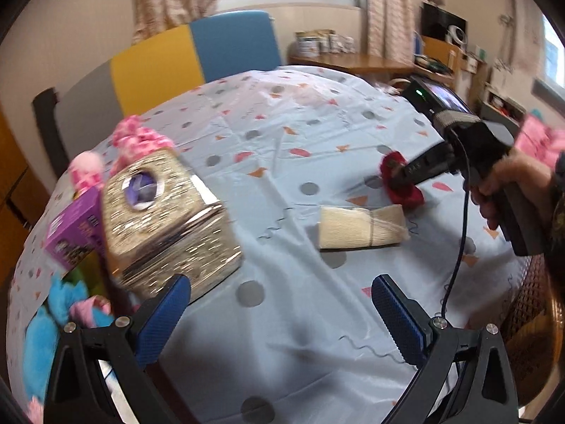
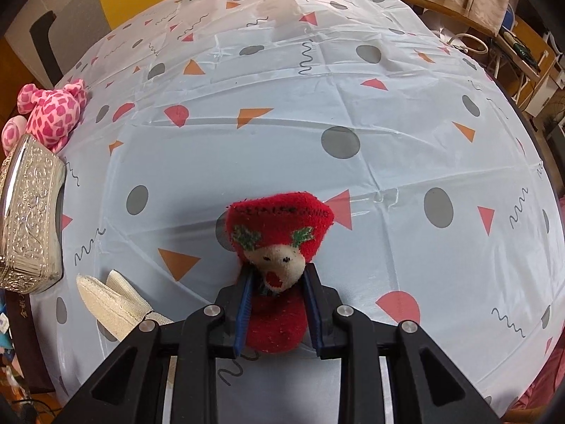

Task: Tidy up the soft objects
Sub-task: 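Lift the red plush with the right tool while the left tool approaches the beige woven pouch, then grasp the beige woven pouch with the left tool and lift it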

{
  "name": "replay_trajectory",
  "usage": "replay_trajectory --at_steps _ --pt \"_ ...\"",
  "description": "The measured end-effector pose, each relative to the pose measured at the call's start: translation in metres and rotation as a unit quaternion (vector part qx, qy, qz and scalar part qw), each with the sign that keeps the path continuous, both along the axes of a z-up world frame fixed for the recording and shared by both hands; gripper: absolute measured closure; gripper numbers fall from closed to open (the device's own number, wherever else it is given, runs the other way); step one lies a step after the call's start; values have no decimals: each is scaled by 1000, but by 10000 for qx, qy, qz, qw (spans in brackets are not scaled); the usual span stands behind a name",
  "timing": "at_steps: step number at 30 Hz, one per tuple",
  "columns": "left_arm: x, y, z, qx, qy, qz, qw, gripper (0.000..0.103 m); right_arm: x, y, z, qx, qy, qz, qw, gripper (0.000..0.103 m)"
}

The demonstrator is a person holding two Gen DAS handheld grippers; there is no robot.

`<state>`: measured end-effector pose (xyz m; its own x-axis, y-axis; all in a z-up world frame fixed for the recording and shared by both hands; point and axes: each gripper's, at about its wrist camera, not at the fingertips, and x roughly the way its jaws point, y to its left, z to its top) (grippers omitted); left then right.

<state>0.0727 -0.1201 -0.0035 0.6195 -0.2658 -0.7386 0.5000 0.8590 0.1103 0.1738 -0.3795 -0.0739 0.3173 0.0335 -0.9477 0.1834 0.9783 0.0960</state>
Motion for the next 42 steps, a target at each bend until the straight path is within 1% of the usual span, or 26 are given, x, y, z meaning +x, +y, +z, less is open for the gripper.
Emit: replay_trajectory --at_steps 3,5,7,9,11,14,15,18,21,22,25,28,31,34,35,36,38,39,40,41,42 --pt "6 -15 -6 118 8 -331 9994 0 0 -1 1 2 -5 -17 10000 77" --pt "9 -26 -12 267 -36 -602 9978 0 0 -1 0 19 -1 -22 10000 77" --pt "13 -37 -19 430 -4 -892 9951 0 0 -1 0 23 -1 -20 10000 77" --pt "15 -44 -24 520 2 -1073 9929 0 0 -1 0 24 1 -23 10000 77" --pt "21 -51 -32 640 103 -1259 9899 0 0 -1 0 18 1 -24 10000 77" --pt "32 -62 -43 933 206 -1478 9844 0 0 -1 0 15 2 -21 10000 77" --pt "36 -67 -47 1044 210 -1577 9817 0 0 -1 0 10 2 -22 10000 77" --pt "40 -78 -52 1198 211 -1852 9751 0 0 -3 0 -2 3 -48 10000 77" --pt "45 -95 -60 1483 120 -2151 9652 0 0 -4 0 5 4 -87 10000 77" --pt "47 -103 -64 1630 99 -2267 9602 0 0 -4 0 11 4 -96 10000 76" --pt "52 -116 -67 1814 -4 -2518 9506 0 0 -4 0 34 7 -106 9999 76" --pt "54 -128 -68 1873 -104 -2793 9417 0 0 -5 0 53 7 -118 9999 76" --pt "61 -140 -73 1894 -59 -3015 9345 0 1 -5 0 38 4 -117 9999 76" --pt "65 -151 -80 1846 -52 -3167 9304 0 0 -5 1 32 -7 -140 9999 76" --pt "66 -152 -81 1788 -34 -3178 9311 7 0 -5 1 28 -9 -147 9999 76" --pt "70 -153 -80 1622 103 -3173 9343 22 0 -5 1 25 -10 -147 9999 76" --pt "76 -153 -79 1309 461 -3132 9395 40 0 -4 1 2 -14 -142 9999 77" --pt "80 -151 -79 1091 691 -3034 9441 45 0 -4 1 -16 -17 -127 9999 77" --pt "80 -149 -78 993 773 -2946 9473 46 0 -4 1 -21 -19 -127 9999 76" --pt "79 -147 -78 918 811 -2889 9495 49 0 -4 1 -18 -22 -128 9999 76" --pt "79 -144 -78 861 859 -2837 9512 50 0 -4 1 -15 -23 -127 9999 76"
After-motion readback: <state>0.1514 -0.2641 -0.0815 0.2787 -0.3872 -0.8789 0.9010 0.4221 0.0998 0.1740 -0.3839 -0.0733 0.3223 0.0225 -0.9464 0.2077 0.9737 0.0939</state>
